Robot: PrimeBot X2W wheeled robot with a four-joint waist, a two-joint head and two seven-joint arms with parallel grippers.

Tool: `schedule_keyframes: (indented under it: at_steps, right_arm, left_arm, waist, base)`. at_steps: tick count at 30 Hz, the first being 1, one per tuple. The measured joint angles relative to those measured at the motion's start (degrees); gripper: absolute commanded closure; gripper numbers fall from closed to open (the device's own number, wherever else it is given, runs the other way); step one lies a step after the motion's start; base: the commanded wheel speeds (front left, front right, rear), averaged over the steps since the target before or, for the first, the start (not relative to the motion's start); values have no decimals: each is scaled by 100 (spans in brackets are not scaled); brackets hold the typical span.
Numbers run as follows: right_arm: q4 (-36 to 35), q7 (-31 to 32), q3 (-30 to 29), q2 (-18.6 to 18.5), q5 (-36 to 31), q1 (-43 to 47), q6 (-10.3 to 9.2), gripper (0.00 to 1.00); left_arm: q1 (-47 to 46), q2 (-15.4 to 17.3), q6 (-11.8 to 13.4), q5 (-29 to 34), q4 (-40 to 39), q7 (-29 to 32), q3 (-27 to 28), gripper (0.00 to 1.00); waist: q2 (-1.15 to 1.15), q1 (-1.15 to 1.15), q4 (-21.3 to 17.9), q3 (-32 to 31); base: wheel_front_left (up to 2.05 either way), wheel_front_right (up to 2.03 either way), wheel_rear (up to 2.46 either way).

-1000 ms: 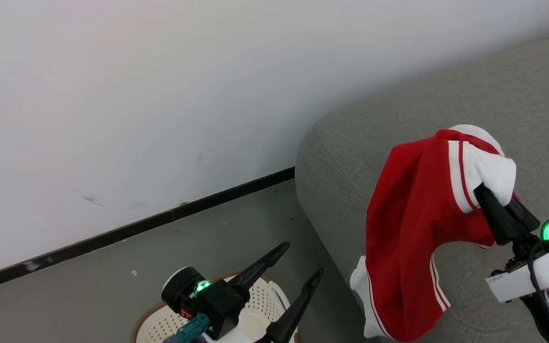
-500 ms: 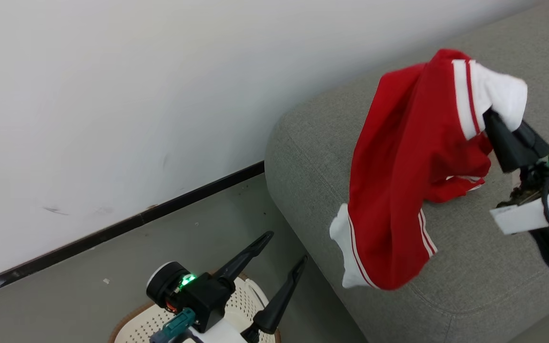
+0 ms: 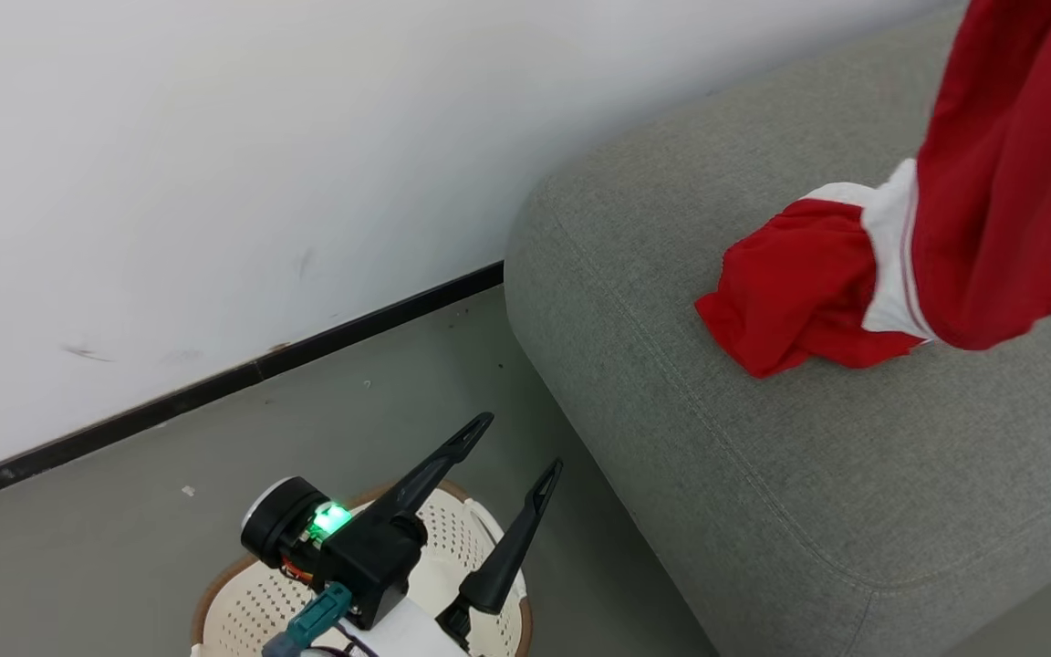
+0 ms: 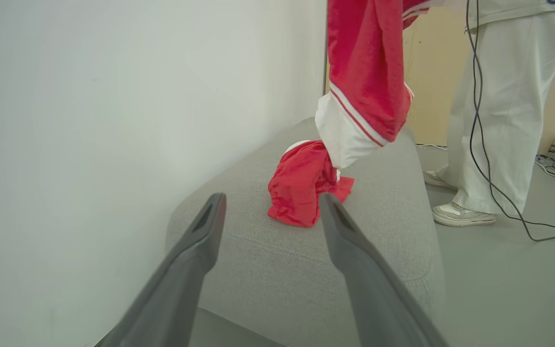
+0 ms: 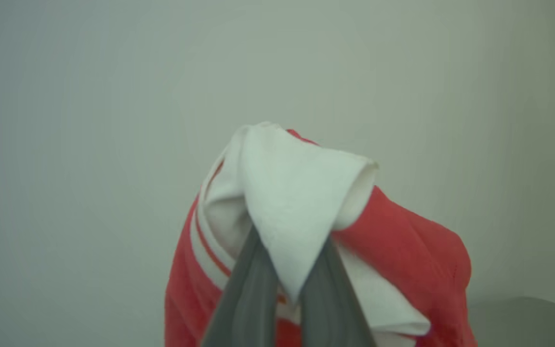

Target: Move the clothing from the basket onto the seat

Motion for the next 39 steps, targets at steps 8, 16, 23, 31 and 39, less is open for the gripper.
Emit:
schedule_keyframes:
  at_steps: [8,16,23,31,39]
  right_arm:
    - [1081,37,-304,-70,-56,3,0,100]
    - [1995,27,-359,66,-293,34,0,100]
    - [2576,22,-271,238,-509,22,0,100]
    - [3149,21,-69,380,-918,7,0,100]
    - [3597,-22,-123,391,-1050,-4,1,100]
  left_arm:
    - [-219,41,44,114,-318,221,-52,0]
    - [-350,43,44,296,-541,467,-200,0]
    - [-524,55,40,341,-686,654,-292,0]
    - [-816,38,-26,392,-814,784,-344,0]
    - [-1053,33,-116,431,-844,834,-392,0]
  waist:
    - [0,0,185,287]
    - [0,0,417,622]
    - [0,0,619,950]
    - [0,0,803,1349]
    - [0,0,923,1713]
  base:
    - [0,0,0]
    - [0,0,0]
    - [0,0,0]
    - [0,0,0]
    - [0,0,0]
